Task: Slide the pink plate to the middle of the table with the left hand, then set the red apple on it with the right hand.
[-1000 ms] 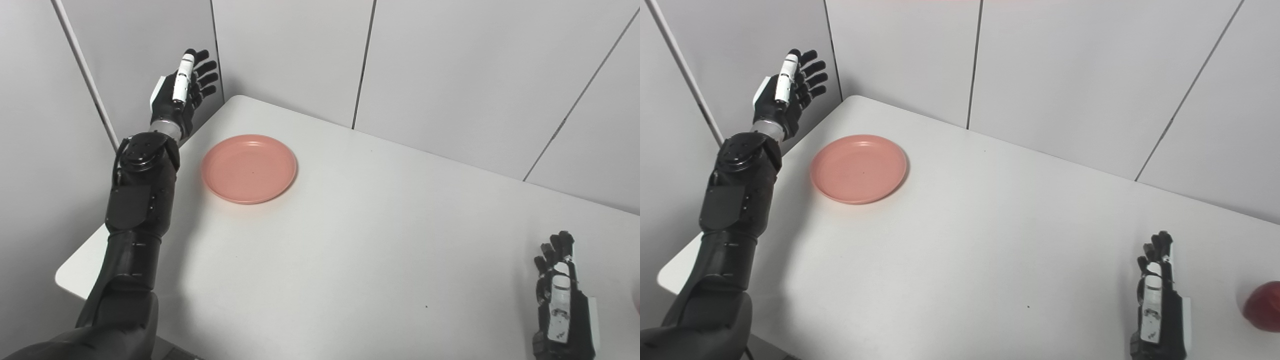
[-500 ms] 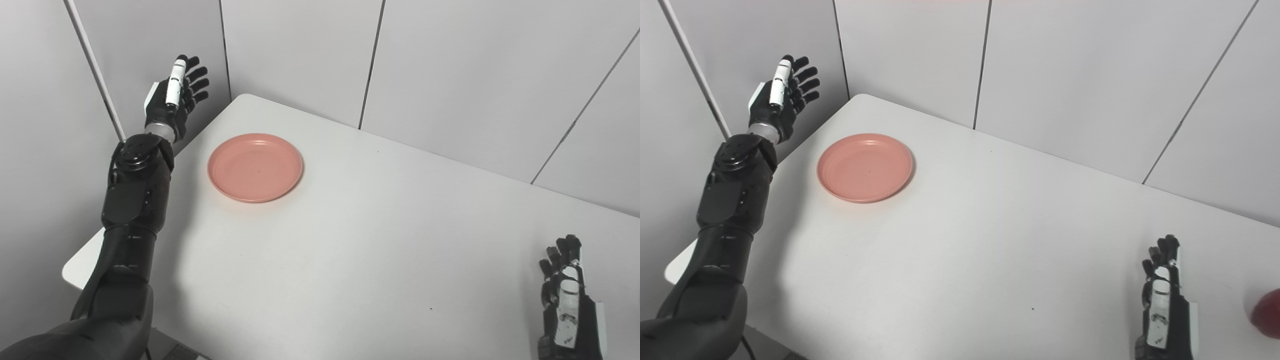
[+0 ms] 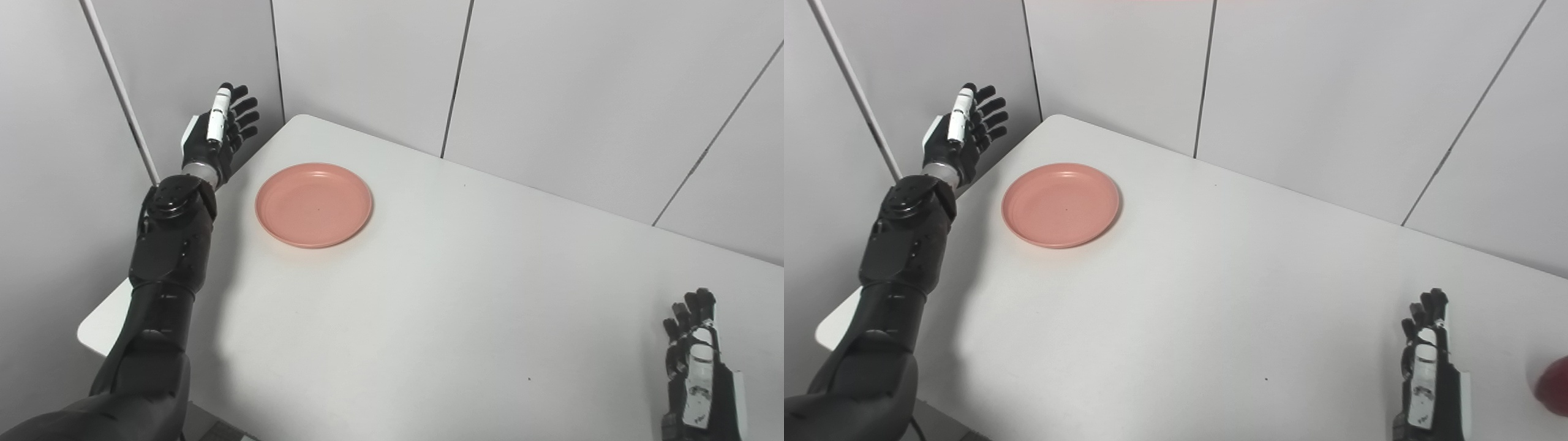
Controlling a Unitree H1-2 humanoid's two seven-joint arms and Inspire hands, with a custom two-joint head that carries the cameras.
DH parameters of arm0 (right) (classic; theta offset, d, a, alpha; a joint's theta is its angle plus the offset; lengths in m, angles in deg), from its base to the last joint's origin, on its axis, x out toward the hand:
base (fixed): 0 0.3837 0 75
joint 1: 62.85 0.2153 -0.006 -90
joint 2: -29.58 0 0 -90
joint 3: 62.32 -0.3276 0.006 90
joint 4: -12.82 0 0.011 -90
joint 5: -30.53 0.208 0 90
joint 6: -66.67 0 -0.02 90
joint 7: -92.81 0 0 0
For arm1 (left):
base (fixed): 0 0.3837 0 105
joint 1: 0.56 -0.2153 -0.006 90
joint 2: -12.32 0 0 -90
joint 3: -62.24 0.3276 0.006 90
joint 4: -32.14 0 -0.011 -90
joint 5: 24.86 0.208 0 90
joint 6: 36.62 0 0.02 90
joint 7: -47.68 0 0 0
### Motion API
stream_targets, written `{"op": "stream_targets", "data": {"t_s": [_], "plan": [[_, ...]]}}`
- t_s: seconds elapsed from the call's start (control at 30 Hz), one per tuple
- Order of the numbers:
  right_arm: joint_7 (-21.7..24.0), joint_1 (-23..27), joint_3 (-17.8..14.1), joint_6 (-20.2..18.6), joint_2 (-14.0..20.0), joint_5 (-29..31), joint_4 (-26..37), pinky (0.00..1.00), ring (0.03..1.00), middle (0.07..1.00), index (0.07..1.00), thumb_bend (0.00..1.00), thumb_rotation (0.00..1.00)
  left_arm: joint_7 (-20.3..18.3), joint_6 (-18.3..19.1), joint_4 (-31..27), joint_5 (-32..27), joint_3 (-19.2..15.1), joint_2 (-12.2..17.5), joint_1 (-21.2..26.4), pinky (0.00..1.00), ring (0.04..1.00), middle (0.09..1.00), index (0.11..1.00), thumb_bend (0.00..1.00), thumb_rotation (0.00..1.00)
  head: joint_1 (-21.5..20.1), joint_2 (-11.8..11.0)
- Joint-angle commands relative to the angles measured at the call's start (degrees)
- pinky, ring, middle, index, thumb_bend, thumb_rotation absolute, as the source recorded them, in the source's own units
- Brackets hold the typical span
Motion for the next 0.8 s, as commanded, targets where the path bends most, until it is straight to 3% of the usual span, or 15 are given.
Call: {"op": "stream_targets", "data": {"t_s": [0.0, 0.4, 0.77], "plan": [[0.54, -4.13, -0.81, -1.01, 1.27, -0.14, -3.27, 1.00, 1.000, 1.000, 1.000, 0.16, 1.00, -0.45, -2.97, -0.71, -0.18, 0.06, 0.98, 1.58, 0.90, 0.885, 0.880, 0.863, 0.32, 1.00, -0.08, 0.06], [0.49, -4.46, -0.82, -1.29, 1.13, -0.23, -2.56, 1.00, 1.000, 1.000, 1.000, 0.15, 1.00, -2.32, -5.29, 2.17, -0.52, 1.28, 0.97, 1.64, 0.90, 0.885, 0.879, 0.858, 0.33, 1.00, -0.08, 0.18], [0.76, -4.43, -0.99, -0.77, 1.39, -0.25, -2.93, 1.00, 1.000, 1.000, 1.000, 0.15, 1.00, -1.37, -5.18, 2.97, -0.86, 1.19, 0.21, 1.80, 0.92, 0.899, 0.891, 0.866, 0.35, 1.00, 0.09, 0.24]]}}
